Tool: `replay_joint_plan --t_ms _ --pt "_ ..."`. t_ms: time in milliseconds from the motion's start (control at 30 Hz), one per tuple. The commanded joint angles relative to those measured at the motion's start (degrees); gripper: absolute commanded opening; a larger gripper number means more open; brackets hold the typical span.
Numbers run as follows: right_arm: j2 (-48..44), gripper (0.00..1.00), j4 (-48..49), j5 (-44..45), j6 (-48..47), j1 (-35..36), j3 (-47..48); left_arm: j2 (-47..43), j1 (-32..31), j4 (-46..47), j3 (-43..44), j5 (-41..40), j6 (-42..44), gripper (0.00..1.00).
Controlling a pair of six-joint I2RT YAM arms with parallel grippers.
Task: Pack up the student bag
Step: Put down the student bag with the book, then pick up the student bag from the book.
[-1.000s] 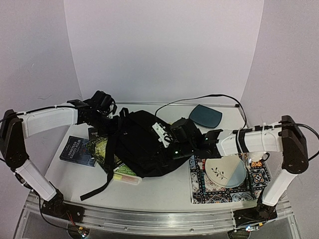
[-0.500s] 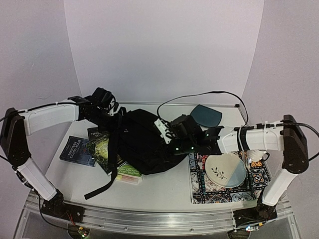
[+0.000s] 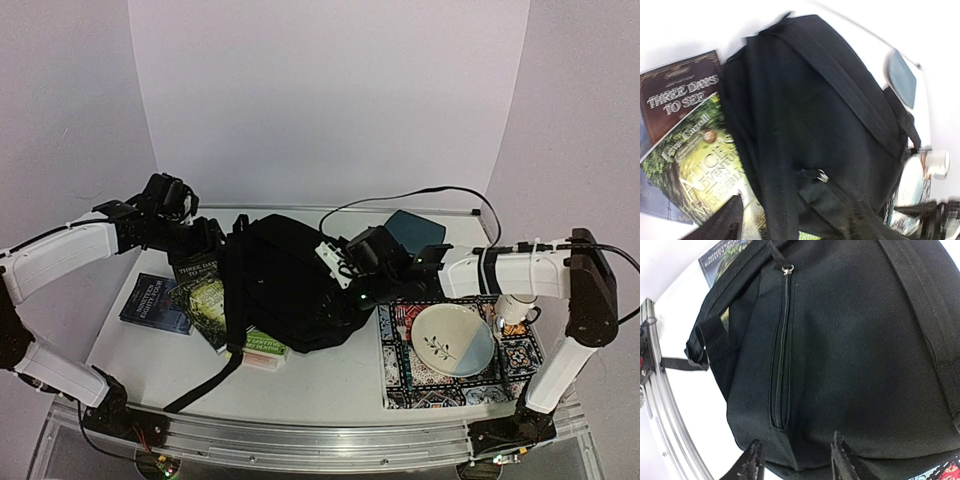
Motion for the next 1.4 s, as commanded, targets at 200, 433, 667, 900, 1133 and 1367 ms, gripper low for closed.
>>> replay_joint_plan --t_ms 200,433,667,900,1133,1367 --pt "-2.9 0.79 -3.9 3.0 0.0 -0.1 3.5 9.2 8.7 9.7 -1.5 5.8 -4.6 0.8" --pt "-4.4 0.83 -4.4 4.8 0.6 -0.1 2.5 21.4 12.9 14.3 5.2 12.9 -3.4 0.76" --pt "-5.5 0.84 -5.0 6.8 0.7 -0.1 1.7 30.0 13.6 19.3 9.1 21.6 -3.5 0.57" --pt "-6.6 0.84 -5.3 8.9 0.2 -0.1 1.4 27.8 13.6 20.8 15.9 28.0 -2.8 0.04" --pt "-8.0 0.84 -5.6 12.7 -1.5 -0.1 2.2 24.4 13.6 20.8 31.0 33.6 -3.4 0.0" --pt "-8.7 0.83 -5.5 15.5 -3.4 -0.1 3.1 25.7 13.7 23.3 48.2 40.0 -7.4 0.0"
